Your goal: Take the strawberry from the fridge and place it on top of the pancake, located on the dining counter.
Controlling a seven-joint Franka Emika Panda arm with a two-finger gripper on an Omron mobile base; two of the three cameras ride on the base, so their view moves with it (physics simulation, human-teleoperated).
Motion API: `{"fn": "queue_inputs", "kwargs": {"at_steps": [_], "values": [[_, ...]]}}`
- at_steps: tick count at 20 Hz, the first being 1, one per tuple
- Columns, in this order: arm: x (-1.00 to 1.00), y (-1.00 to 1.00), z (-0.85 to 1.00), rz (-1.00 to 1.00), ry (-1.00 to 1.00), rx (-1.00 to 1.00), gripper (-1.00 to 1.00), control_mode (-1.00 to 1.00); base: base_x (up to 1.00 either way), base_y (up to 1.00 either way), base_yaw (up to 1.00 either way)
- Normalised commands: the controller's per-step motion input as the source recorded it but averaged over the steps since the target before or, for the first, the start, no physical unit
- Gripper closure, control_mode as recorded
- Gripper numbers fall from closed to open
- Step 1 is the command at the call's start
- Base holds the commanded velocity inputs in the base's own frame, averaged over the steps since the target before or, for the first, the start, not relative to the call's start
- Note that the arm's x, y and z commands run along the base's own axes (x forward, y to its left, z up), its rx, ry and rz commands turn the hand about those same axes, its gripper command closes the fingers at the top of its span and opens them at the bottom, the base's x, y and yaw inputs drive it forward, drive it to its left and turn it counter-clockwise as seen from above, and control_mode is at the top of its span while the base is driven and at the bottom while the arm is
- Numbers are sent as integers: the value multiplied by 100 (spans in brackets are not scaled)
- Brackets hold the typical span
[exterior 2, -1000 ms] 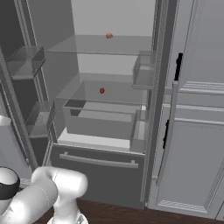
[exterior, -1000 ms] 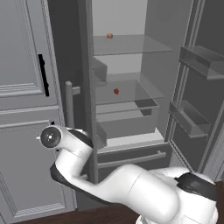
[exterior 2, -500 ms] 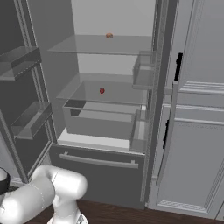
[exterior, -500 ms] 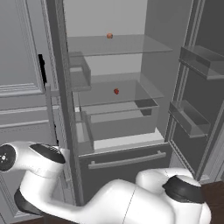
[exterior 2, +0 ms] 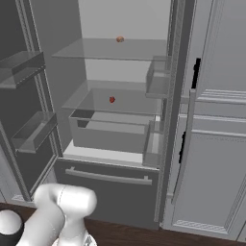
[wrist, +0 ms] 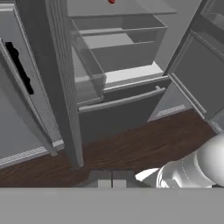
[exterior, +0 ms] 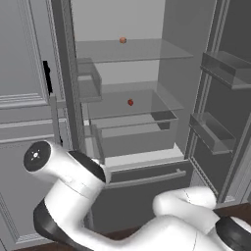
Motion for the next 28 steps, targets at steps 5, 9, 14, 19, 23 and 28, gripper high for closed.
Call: {"fn": "queue_inputs", "kwargs": {"at_steps": [5,9,14,19,23,28], "values": [[4,-100,7,5,25,0,100,-100,0,0,0],[0,-100,2,16,11,0,100,-100,0,0,0],[9,-97,13,25,12,-1,100,-100,0,0,0],[19,-96,21,25,10,-1,-100,-100,0,0,0],[8,-93,6,17,-6,12,-100,-100,0,0,0],[30,-40,0,8,-10,14,-100,-100,0,0,0]]}}
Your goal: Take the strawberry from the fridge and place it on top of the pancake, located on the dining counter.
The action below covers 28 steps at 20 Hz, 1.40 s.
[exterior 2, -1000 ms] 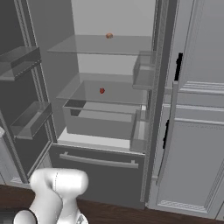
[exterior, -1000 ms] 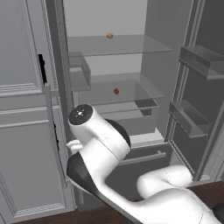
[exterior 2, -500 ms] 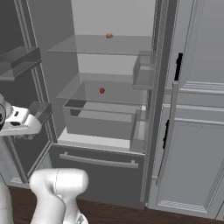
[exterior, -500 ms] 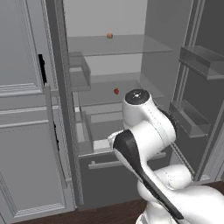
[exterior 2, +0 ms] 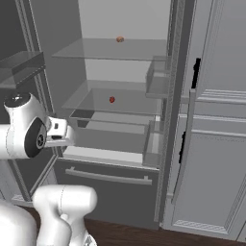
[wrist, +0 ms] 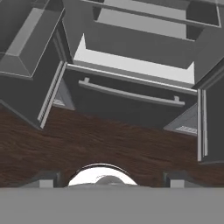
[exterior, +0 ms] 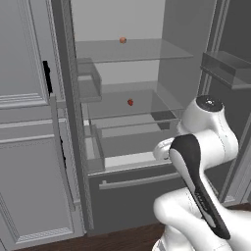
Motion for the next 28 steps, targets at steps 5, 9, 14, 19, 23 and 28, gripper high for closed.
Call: {"fn": "queue_inputs", "kwargs": {"at_steps": [5,9,14,19,23,28], "values": [[15,-24,5,-2,0,0,-100,-100,0,0,0],[0,0,21,-14,-4,0,-100,-100,0,0,0],[-16,-1,31,-14,-4,8,-100,-100,0,0,0],[-53,2,22,1,-5,11,-100,-100,0,0,0],[-77,1,2,4,-20,5,-100,-100,0,0,0],[-32,3,0,0,-16,3,-100,-100,0,0,0]]}}
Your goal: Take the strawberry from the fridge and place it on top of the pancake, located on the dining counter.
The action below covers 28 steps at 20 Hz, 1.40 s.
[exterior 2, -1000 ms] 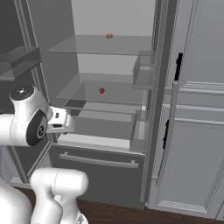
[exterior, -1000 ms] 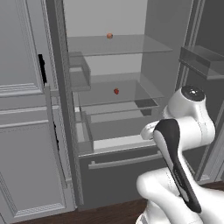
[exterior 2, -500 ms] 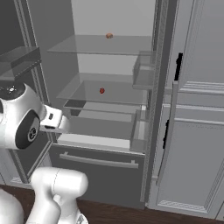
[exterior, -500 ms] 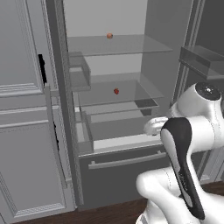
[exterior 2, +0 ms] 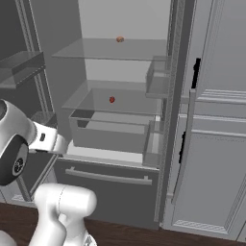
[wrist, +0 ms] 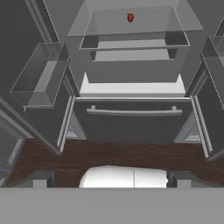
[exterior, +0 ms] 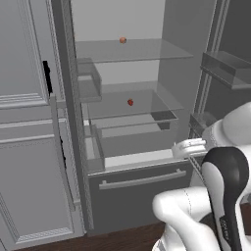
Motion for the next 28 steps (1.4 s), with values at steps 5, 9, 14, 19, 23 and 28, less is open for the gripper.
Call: {"fn": "queue_inputs", "kwargs": {"at_steps": [5,9,14,19,23,28], "values": [[17,3,-4,0,-7,0,-100,100,13,0,0],[0,0,0,0,0,0,-100,100,84,0,0],[0,0,0,0,0,0,-100,100,100,0,0],[0,0,0,0,0,0,-100,100,100,0,0],[0,0,0,0,0,0,-100,100,100,0,0],[100,0,-23,0,1,0,-100,-100,0,0,0]]}}
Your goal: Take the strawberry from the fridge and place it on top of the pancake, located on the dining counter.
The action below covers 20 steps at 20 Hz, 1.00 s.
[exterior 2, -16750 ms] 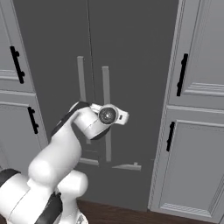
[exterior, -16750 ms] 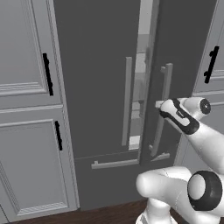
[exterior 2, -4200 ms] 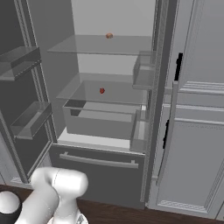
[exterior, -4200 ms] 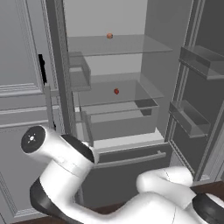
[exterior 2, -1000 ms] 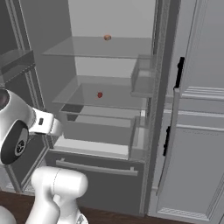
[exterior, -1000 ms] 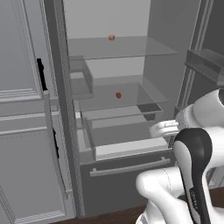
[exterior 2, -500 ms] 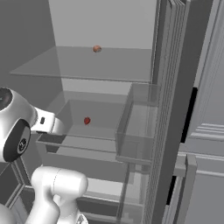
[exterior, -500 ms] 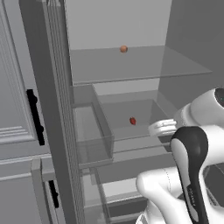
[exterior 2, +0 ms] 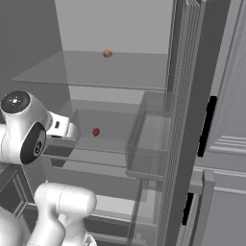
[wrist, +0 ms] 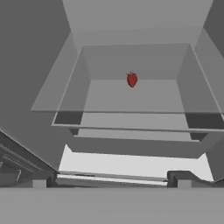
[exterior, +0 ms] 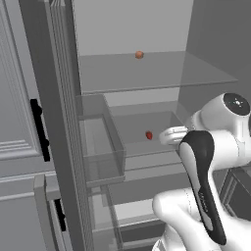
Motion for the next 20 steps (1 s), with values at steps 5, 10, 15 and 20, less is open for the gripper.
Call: {"fn": "queue_inputs", "kwargs": {"at_steps": [5,10,15,20], "values": [[77,-1,-42,0,0,0,-100,-100,0,0,0],[82,-12,-45,0,2,0,-100,-100,0,0,0],[61,-11,-17,0,7,0,-100,-100,0,0,0],[44,-1,-25,0,0,-3,-100,-100,0,0,0]]}}
